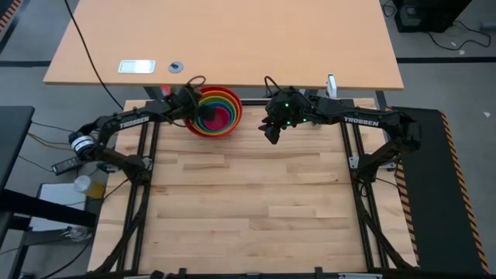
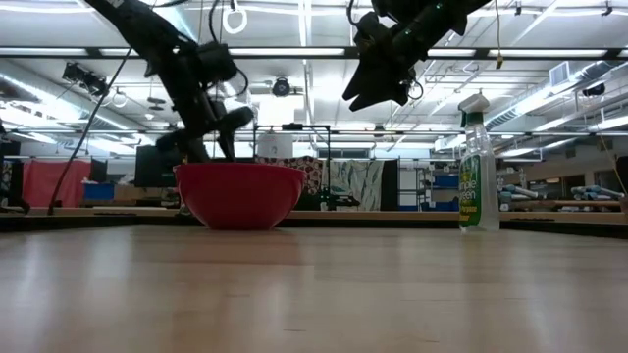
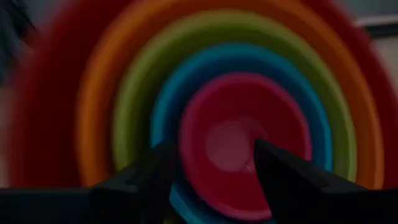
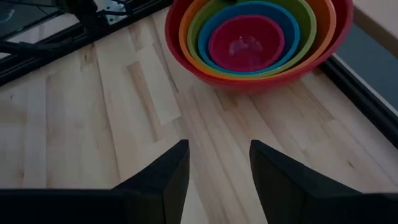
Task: Nest bowls inside each other
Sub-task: Return to Home Position
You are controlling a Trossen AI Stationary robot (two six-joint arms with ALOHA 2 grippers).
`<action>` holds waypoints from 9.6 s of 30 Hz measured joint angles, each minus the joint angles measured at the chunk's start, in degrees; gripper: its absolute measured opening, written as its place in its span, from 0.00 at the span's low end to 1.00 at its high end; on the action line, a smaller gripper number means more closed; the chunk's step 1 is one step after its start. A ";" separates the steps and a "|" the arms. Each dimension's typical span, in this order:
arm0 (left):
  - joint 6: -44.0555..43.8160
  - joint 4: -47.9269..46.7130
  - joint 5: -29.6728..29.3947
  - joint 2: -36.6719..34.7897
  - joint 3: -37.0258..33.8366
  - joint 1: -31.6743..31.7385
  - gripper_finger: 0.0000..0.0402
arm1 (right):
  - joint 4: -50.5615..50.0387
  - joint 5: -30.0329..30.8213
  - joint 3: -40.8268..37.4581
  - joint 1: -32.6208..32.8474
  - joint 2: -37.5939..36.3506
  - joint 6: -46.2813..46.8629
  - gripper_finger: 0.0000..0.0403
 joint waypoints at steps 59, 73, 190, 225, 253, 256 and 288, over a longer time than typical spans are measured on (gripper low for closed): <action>4.61 27.75 -15.00 -78.79 -37.84 -30.61 0.48 | 21.41 -13.86 -53.20 -24.84 -69.11 26.77 0.42; -0.72 18.71 -12.99 -78.48 -37.86 -30.62 0.48 | 27.09 -24.29 -62.40 -30.15 -70.78 32.71 0.34; 15.50 24.58 7.41 -76.19 -51.59 -32.28 0.48 | 42.42 -22.90 -72.57 -18.95 -86.86 -1.23 0.26; 15.60 24.88 7.66 -76.21 -51.92 -32.24 0.48 | 35.65 -22.75 -72.57 -15.68 -86.73 -1.23 0.26; 15.58 24.84 7.67 -76.19 -51.96 -32.22 0.48 | 35.65 -22.79 -72.57 -15.68 -86.72 -1.23 0.26; 15.58 24.81 7.67 -76.19 -51.96 -32.24 0.48 | 35.65 -22.79 -72.57 -15.68 -86.71 -1.23 0.26; 15.56 24.79 7.67 -76.19 -51.98 -32.24 0.48 | 35.65 -22.81 -72.57 -15.68 -86.72 -1.23 0.26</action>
